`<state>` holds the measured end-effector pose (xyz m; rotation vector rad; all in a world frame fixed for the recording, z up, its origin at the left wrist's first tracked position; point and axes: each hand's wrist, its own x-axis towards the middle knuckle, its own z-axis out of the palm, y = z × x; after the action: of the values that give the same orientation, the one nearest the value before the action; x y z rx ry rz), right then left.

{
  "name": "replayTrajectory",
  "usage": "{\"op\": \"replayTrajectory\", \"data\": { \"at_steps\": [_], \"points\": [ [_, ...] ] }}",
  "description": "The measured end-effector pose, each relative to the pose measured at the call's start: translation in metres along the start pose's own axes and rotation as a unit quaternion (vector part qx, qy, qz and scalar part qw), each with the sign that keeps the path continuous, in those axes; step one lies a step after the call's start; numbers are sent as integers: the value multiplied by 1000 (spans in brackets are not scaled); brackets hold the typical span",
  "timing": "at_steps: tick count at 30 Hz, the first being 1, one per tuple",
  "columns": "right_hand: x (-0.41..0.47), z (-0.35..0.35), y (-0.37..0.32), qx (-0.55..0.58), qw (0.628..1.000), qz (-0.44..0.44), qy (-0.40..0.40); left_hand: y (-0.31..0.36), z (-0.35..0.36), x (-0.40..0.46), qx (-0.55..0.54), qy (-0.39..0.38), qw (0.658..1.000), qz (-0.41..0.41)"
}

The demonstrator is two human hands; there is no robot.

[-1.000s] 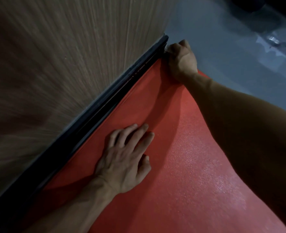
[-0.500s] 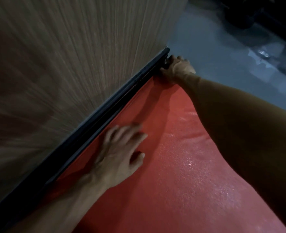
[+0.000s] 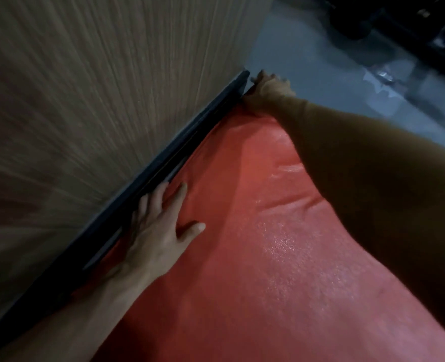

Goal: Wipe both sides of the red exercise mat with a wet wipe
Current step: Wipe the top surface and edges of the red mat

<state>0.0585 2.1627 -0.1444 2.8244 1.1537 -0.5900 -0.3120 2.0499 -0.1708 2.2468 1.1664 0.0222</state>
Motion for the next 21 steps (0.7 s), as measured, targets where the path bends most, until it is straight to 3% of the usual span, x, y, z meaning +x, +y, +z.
{"op": "replayTrajectory", "data": {
  "at_steps": [4,9,14,17,21],
  "points": [
    [9,32,-7,-33,998,-49,5,-13,10,1,49,-3,998,34],
    [-12,30,1,-63,981,-146,111,-17,13,4,54,6,998,43],
    [-9,26,-5,-76,976,-138,153,-18,15,3,66,8,997,48],
    [-15,26,-3,-97,955,-191,203,-17,15,4,73,6,996,46],
    [-30,33,-4,-81,941,-273,181,-16,15,4,84,2,996,43]
  ]
}}
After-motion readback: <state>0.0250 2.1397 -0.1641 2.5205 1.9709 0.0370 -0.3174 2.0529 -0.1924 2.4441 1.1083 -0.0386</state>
